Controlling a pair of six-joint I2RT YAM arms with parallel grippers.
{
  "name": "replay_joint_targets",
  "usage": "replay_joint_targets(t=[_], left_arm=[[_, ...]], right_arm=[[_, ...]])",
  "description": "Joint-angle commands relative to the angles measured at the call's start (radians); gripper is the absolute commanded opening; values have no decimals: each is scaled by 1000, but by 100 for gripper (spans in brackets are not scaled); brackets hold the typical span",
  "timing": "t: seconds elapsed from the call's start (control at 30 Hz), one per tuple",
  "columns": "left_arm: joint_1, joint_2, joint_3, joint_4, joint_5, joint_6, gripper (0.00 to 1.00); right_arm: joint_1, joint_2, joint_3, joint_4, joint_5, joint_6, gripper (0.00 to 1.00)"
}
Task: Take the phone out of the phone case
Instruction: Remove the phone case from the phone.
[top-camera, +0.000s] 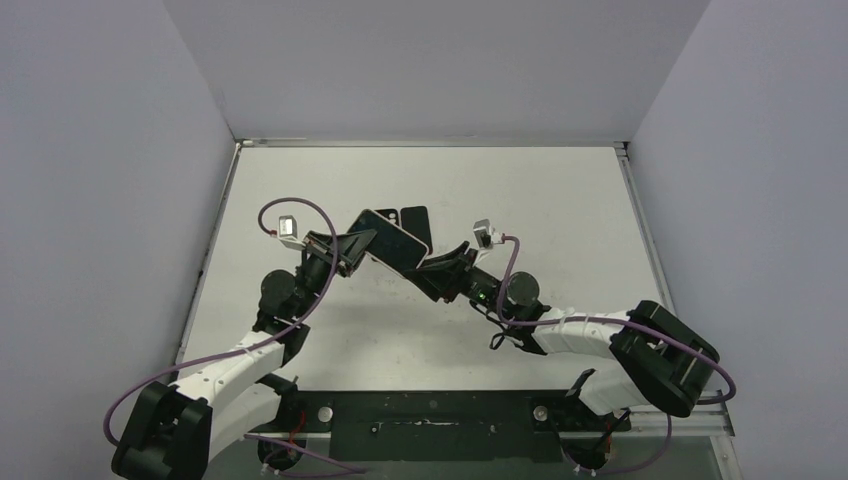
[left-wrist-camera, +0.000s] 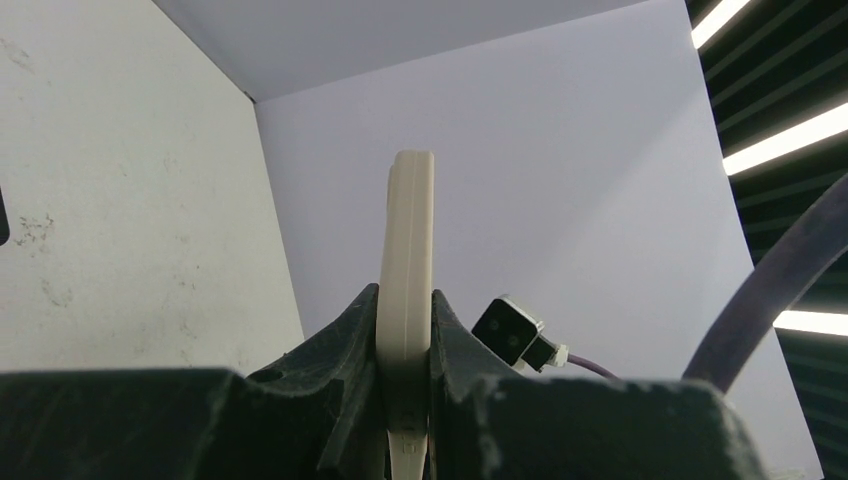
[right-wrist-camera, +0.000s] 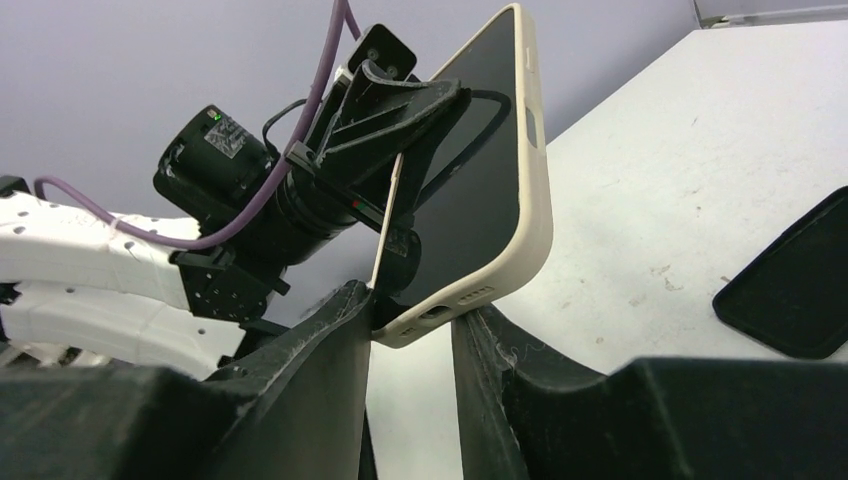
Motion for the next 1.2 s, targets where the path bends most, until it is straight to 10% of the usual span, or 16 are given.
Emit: replay_joint_targets(t=[0.0, 1.03, 1.17], left_arm=[[15, 9, 69, -5, 93, -22, 0], [43, 74, 204, -132, 385, 31, 0], [68, 65, 237, -184, 426, 129, 0]], right_arm=[[8, -5, 60, -30, -145, -165, 11], [-32, -79, 195, -536, -235, -739, 0], [-66, -114, 162, -548, -267, -685, 21]])
